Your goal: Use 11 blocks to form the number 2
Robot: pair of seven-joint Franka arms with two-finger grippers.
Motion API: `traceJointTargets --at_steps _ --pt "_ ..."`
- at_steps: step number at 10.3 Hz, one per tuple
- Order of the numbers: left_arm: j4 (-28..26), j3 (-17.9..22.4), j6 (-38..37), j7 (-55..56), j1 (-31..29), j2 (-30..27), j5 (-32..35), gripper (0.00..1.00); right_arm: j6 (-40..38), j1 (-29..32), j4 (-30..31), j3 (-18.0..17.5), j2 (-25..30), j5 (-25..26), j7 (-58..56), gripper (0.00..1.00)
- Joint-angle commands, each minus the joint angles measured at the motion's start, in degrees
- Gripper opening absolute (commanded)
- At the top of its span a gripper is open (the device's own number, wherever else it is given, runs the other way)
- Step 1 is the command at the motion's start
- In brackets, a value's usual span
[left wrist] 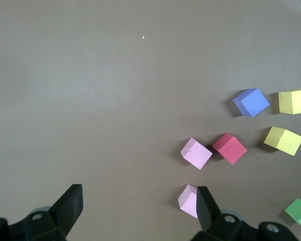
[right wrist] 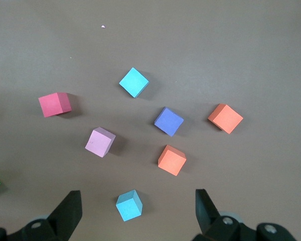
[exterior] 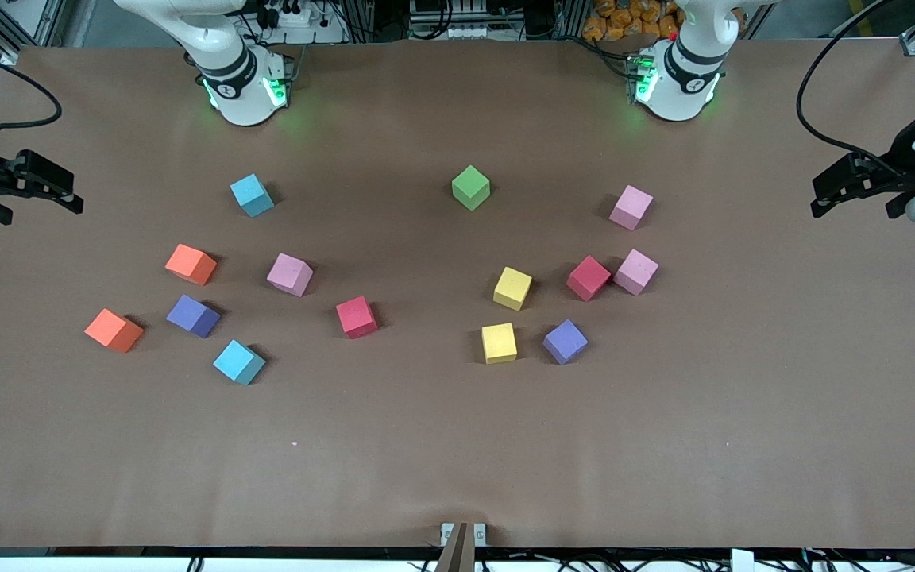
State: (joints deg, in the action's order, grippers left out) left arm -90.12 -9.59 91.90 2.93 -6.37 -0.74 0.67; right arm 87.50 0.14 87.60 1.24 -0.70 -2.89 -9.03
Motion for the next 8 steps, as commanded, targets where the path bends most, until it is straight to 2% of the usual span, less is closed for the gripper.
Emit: traceJointTargets --at_steps 1,5,6,8 --pt "0.6 -0.3 -0.1 0.7 -2.4 1.8 0.3 1.0 0.5 -0.1 -0.1 0.4 -0.2 -0.7 -0.8 1.0" --pt "-1.5 -1.1 3.1 2.2 0.6 10.8 -5.1 1.0 0.9 -0.4 0.4 0.5 -0.5 -0.7 -0.9 1.0" --pt "-3.2 -1.1 5.5 4.2 2.4 11.8 -5.1 1.0 0.9 -0.4 0.4 0.4 -0.5 -0.7 -0.9 1.0" --pt "-6.4 -1.1 14.9 15.1 6.9 15.1 -5.4 1.0 1.2 -0.8 0.4 0.4 -0.5 -0.7 -0.9 1.0"
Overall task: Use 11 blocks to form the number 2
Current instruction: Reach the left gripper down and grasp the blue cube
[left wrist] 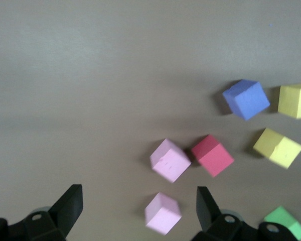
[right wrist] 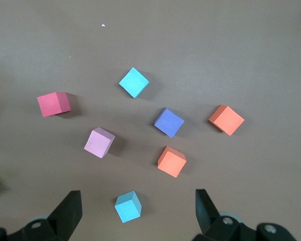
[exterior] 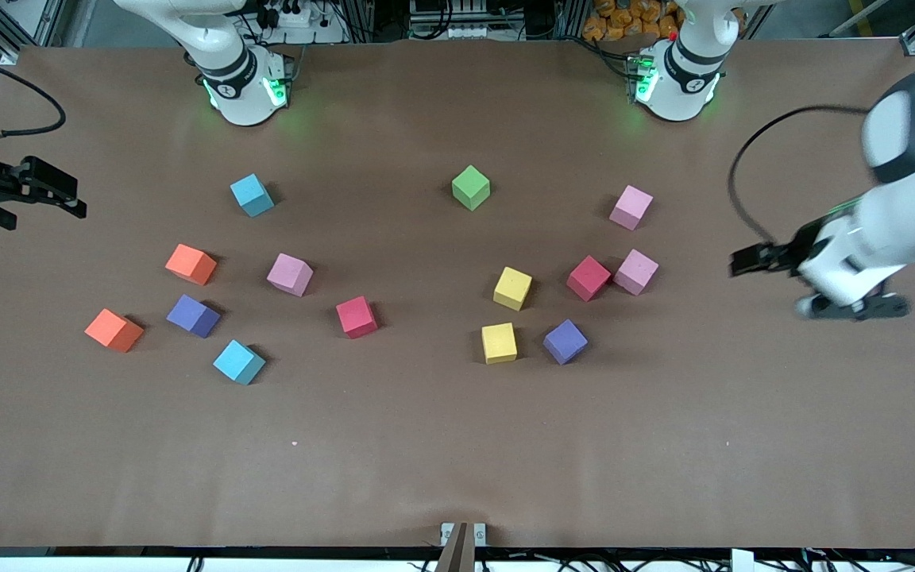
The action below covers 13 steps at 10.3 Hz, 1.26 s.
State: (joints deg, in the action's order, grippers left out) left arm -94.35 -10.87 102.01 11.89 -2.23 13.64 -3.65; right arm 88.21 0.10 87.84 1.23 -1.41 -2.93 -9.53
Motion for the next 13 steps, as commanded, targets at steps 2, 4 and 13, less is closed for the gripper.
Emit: traceJointTargets --at_steps 2,4,13 --pt "-2.1 0.3 10.3 14.6 7.9 6.1 -0.4 1.0 0.5 -0.5 0.1 0.4 0.2 -0.6 -0.5 1.0" --pt "-1.9 0.3 16.4 22.3 10.7 10.9 -0.2 1.0 0.6 -0.7 0.1 0.4 0.2 -0.6 -0.5 1.0" --pt "7.7 0.6 25.3 56.0 17.9 26.9 6.3 1.0 2.0 -1.2 1.1 0.4 -0.3 -0.6 -1.4 1.0"
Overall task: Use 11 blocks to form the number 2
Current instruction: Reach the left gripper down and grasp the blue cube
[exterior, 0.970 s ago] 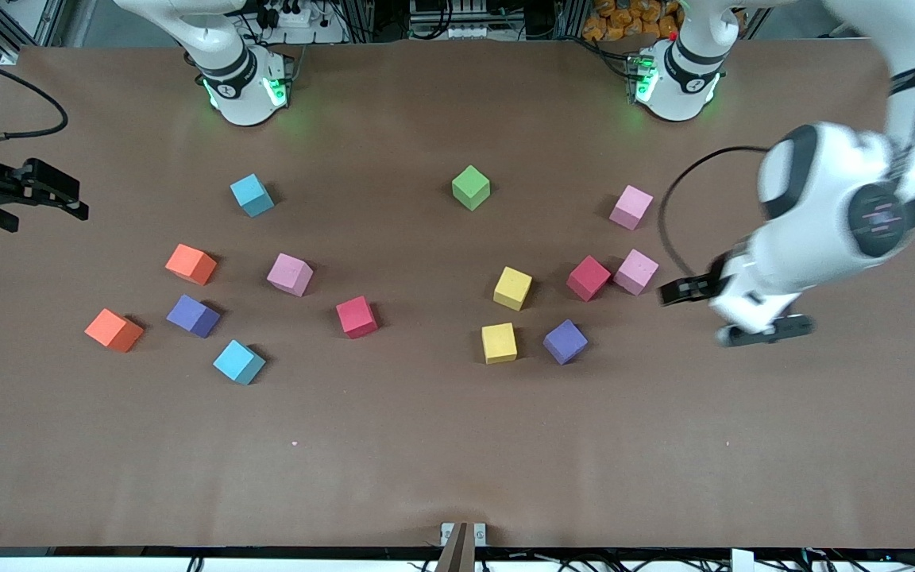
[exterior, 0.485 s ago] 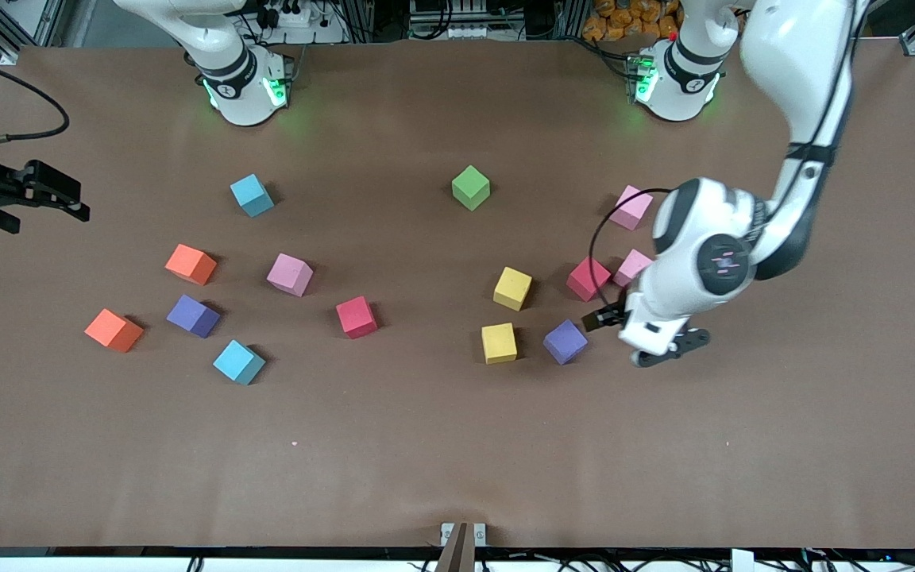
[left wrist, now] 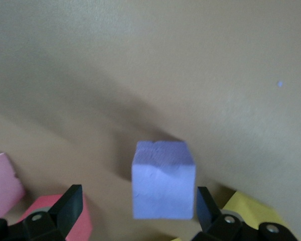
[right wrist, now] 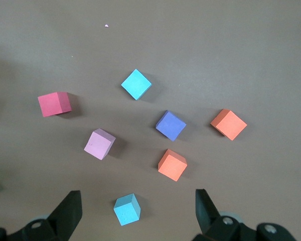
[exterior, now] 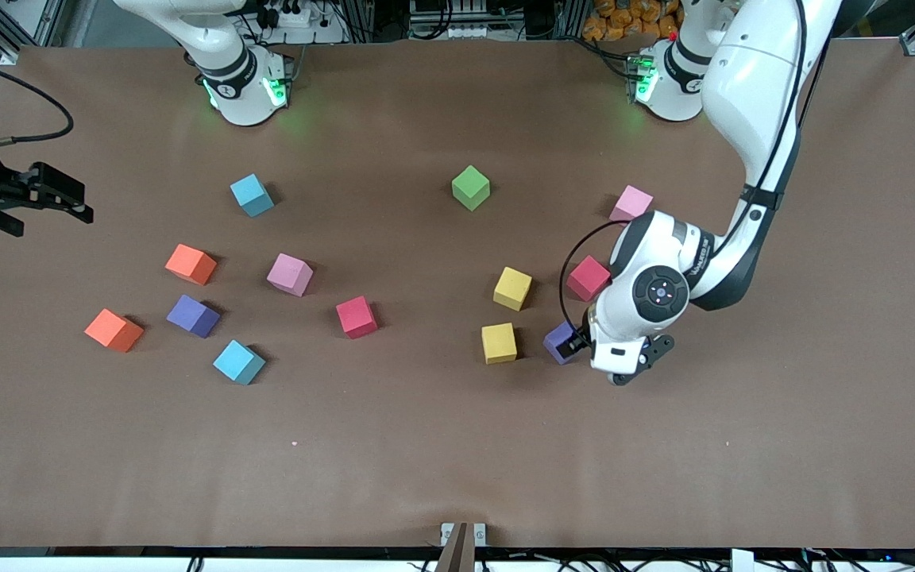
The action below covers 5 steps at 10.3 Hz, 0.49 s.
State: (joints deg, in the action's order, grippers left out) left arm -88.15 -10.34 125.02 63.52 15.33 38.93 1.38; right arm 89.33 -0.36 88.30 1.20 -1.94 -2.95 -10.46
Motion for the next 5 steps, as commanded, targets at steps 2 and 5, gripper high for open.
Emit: traceJointTargets --at_steps 2,5 --pt "1.5 0.1 3.9 6.1 0.9 2.6 1.3 1.0 3.5 -3.0 2.3 0.5 0.5 0.3 -0.4 1.0" --pt "1.5 0.3 4.0 7.4 2.0 4.4 1.3 1.0 10.7 -2.8 8.5 0.5 0.4 0.1 -0.4 1.0"
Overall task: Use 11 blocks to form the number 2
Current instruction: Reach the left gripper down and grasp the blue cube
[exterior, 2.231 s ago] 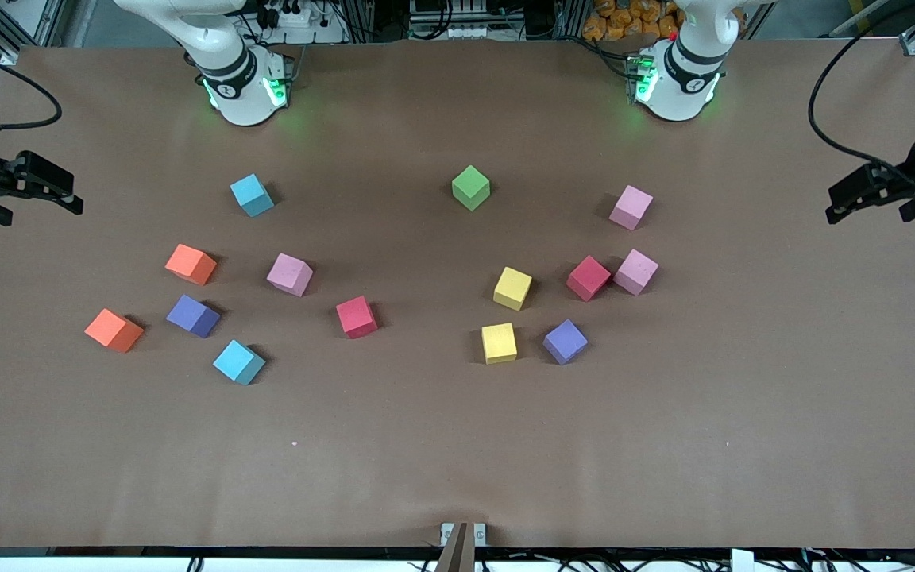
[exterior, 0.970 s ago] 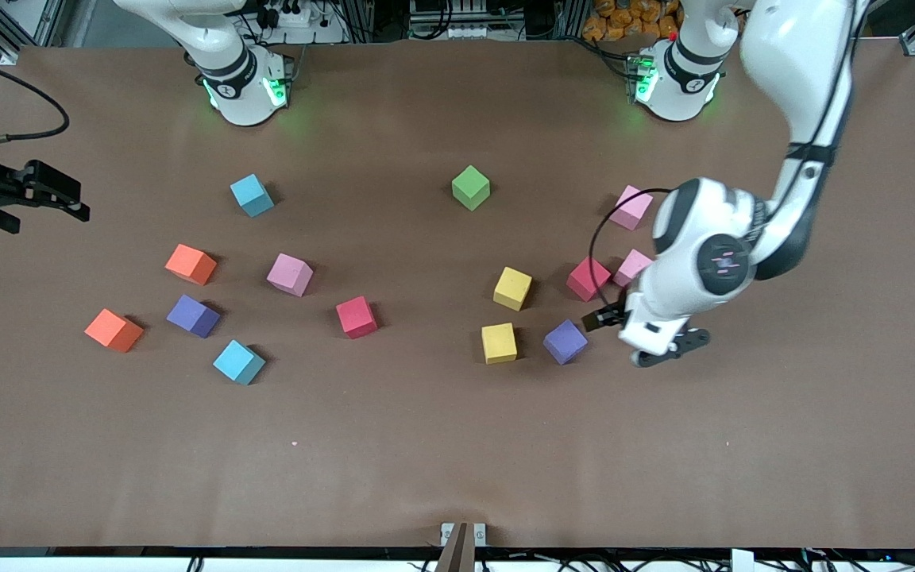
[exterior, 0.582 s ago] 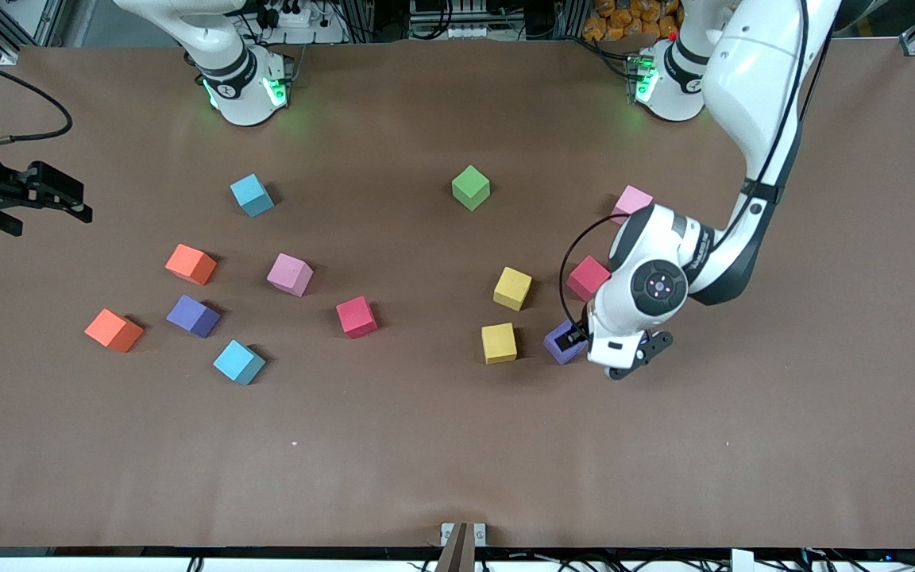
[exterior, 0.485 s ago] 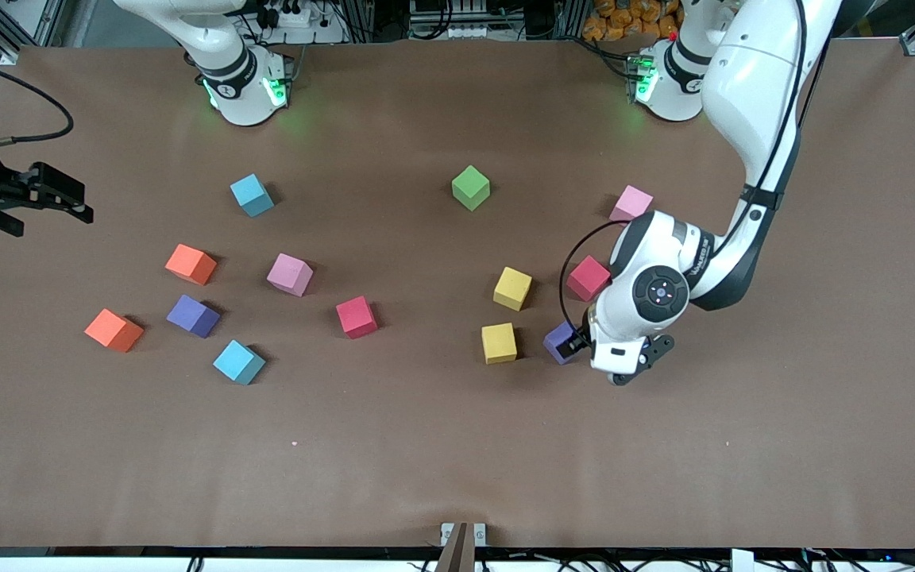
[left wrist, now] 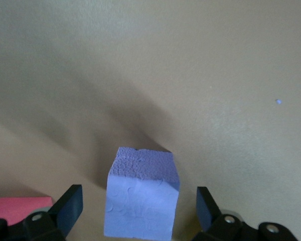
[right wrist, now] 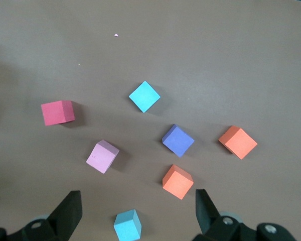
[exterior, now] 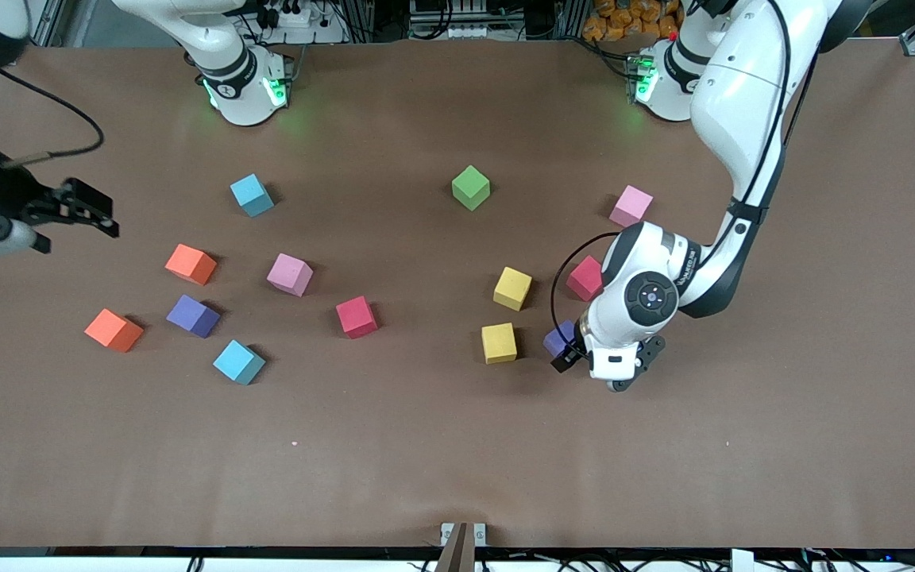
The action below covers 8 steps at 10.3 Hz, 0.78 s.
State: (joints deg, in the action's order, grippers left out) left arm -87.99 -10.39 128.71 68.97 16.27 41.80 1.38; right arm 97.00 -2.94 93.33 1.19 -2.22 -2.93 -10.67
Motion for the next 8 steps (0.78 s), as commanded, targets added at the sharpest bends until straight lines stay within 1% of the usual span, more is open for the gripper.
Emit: traceJointTargets --at_steps 1,2,3,4,6,7,8 --pt "1.3 0.4 0.5 1.9 1.1 2.1 1.3 1.0 3.9 -0.4 4.9 0.4 0.4 -0.1 -0.1 1.0" --pt "1.3 0.5 0.7 1.9 1.7 2.4 1.4 1.0 6.9 -0.7 7.5 0.4 0.1 -0.4 -0.2 1.0" --pt "1.3 0.5 1.0 1.9 1.9 3.1 1.6 1.0 11.1 -2.2 11.5 0.4 0.3 -0.5 -0.1 1.0" --pt "1.3 0.5 1.3 1.9 2.2 3.7 1.6 1.0 13.8 -3.3 13.4 0.4 0.3 -0.5 -0.1 1.0" --pt "1.3 0.5 1.3 1.6 2.5 4.1 2.7 1.0 13.7 -5.0 13.7 0.4 0.0 -0.5 0.1 1.0" --pt "1.3 0.5 1.3 1.9 2.5 4.0 4.5 0.41 13.2 -5.1 13.9 0.4 0.0 -0.5 0.0 1.0" --pt "1.3 0.5 1.3 1.9 2.5 3.9 4.6 0.14 13.5 -6.1 14.7 0.3 0.0 -0.6 -0.1 1.0"
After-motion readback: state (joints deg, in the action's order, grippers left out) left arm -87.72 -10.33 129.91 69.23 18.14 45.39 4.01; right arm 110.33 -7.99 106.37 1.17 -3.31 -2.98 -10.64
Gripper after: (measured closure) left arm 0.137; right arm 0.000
